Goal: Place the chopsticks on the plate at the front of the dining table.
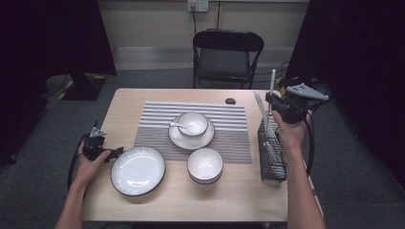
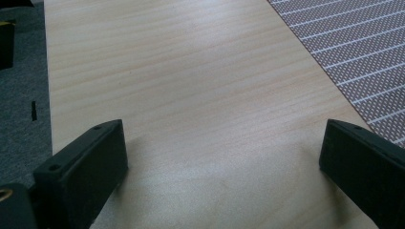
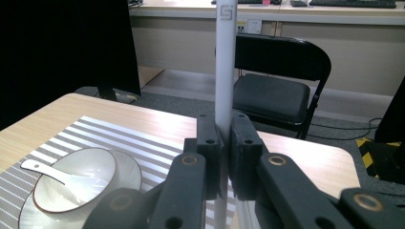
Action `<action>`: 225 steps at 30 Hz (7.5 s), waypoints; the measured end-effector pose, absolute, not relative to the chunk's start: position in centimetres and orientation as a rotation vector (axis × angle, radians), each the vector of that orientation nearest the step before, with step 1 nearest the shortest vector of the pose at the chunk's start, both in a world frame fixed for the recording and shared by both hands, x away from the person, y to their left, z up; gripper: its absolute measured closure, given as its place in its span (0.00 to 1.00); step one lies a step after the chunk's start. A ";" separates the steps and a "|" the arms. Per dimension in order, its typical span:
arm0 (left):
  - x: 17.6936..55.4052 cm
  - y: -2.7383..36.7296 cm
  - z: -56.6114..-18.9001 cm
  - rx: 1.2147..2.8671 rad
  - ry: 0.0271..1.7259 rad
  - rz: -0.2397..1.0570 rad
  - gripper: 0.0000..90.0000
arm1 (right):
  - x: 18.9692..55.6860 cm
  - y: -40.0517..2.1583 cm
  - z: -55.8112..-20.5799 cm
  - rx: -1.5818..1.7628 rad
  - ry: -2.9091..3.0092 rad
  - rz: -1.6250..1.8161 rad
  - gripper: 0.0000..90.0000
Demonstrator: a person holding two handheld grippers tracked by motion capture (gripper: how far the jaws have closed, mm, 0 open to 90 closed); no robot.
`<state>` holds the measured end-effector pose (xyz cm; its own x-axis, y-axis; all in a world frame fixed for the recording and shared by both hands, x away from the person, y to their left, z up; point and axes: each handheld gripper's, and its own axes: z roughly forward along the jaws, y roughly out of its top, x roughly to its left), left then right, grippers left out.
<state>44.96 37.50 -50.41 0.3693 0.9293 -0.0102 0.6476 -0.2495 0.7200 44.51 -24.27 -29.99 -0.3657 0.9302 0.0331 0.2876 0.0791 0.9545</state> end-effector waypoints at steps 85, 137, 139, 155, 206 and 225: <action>39.4 36.1 -43.4 1.927 1.138 0.527 0.24 | 44.9 -14.2 -29.1 1.030 1.879 1.608 0.94; 34.3 26.0 -39.2 1.863 0.609 0.228 0.31 | 42.9 -7.3 -29.2 0.880 1.971 1.730 0.94; 33.9 25.6 -39.1 1.868 0.590 0.223 0.32 | 42.8 -7.1 -29.2 0.875 1.975 1.724 0.94; 33.1 23.5 -39.2 1.899 0.568 0.270 0.34 | 41.5 -4.7 -29.6 0.811 2.023 1.760 0.94; 37.6 21.0 -37.9 1.703 0.631 0.338 0.76 | 39.2 0.4 -30.4 0.713 2.105 1.848 0.94; 38.3 21.2 -38.3 1.758 0.605 0.307 0.94 | 39.7 0.0 -30.3 0.742 2.090 1.854 0.94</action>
